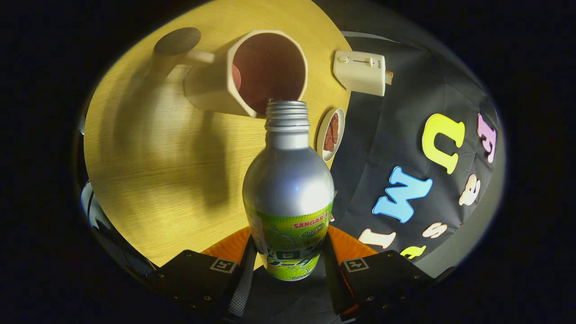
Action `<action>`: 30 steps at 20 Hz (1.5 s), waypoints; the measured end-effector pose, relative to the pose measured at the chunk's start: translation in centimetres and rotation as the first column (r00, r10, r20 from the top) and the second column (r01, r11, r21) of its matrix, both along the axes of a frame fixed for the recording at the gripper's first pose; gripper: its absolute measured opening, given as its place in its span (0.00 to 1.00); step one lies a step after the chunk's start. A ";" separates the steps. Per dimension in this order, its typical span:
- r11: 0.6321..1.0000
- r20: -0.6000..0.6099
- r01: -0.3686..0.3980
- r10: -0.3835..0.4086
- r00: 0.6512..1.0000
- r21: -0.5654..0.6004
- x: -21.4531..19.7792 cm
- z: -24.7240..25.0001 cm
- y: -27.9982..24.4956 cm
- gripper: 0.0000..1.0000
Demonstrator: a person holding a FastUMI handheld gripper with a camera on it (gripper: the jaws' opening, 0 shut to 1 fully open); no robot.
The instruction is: Take the bottle from table, then pour the juice into the cup, finally place the bottle on the coaster
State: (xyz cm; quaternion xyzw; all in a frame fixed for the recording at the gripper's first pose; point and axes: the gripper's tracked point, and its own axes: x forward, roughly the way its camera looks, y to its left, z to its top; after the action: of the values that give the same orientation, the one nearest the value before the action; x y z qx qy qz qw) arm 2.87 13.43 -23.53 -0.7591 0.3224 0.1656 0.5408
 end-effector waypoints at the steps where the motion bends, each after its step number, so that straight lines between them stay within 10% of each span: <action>1: 1.000 0.000 -0.001 0.001 1.000 -0.007 0.1 -0.1 -0.1 0.70; 30: 0.990 -0.025 -0.065 0.062 0.998 -0.129 0.7 0.9 -0.1 0.70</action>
State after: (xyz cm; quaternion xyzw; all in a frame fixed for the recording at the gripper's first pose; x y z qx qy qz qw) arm 3.52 13.35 -22.62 -0.8006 0.3137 0.1695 0.4815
